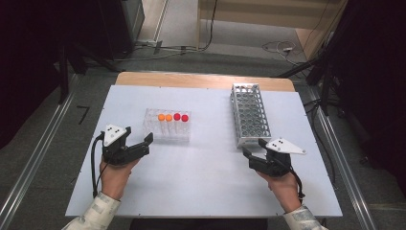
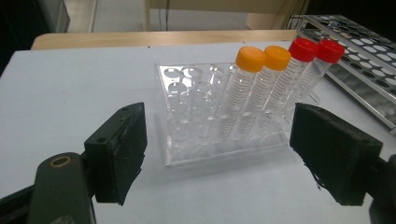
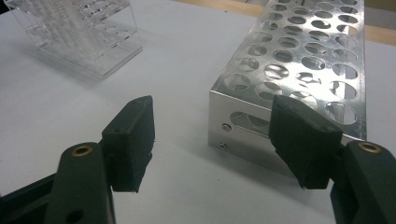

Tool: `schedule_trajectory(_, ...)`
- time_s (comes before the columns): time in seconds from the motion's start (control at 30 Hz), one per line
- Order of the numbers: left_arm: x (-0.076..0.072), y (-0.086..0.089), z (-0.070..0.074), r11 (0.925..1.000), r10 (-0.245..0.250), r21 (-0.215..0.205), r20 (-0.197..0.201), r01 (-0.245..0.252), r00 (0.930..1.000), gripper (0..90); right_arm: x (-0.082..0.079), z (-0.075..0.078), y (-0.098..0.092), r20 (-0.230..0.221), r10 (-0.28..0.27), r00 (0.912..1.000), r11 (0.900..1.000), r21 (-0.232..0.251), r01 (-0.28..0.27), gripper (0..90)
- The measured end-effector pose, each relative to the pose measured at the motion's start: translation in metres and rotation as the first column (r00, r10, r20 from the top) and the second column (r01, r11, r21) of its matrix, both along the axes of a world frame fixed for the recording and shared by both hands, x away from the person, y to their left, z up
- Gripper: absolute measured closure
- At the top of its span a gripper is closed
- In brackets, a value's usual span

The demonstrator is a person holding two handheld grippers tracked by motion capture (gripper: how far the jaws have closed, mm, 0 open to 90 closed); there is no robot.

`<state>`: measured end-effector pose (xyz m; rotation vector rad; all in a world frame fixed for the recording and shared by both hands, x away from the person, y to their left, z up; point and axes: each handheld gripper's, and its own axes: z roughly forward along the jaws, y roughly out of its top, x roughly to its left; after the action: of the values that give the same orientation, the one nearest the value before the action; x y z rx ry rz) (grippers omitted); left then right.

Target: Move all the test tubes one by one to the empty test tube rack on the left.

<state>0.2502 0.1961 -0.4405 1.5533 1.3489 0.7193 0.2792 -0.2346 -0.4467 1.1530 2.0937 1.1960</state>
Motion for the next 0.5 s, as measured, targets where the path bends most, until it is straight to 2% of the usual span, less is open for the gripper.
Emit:
schedule_trajectory(0.23,-0.008,-0.002,-0.001,1.0000,-0.003,0.004,0.020,0.003,0.9998,19.3,0.000,0.000,-0.003,0.000,-0.009,1.0000,1.000,-0.001,0.009,30.0)
schedule_trajectory(0.5,-0.015,-0.002,-0.002,0.9999,-0.017,0.002,0.019,0.017,0.9997,19.2,-0.002,0.000,-0.005,0.006,-0.023,0.9997,1.000,-0.010,0.023,29.9)
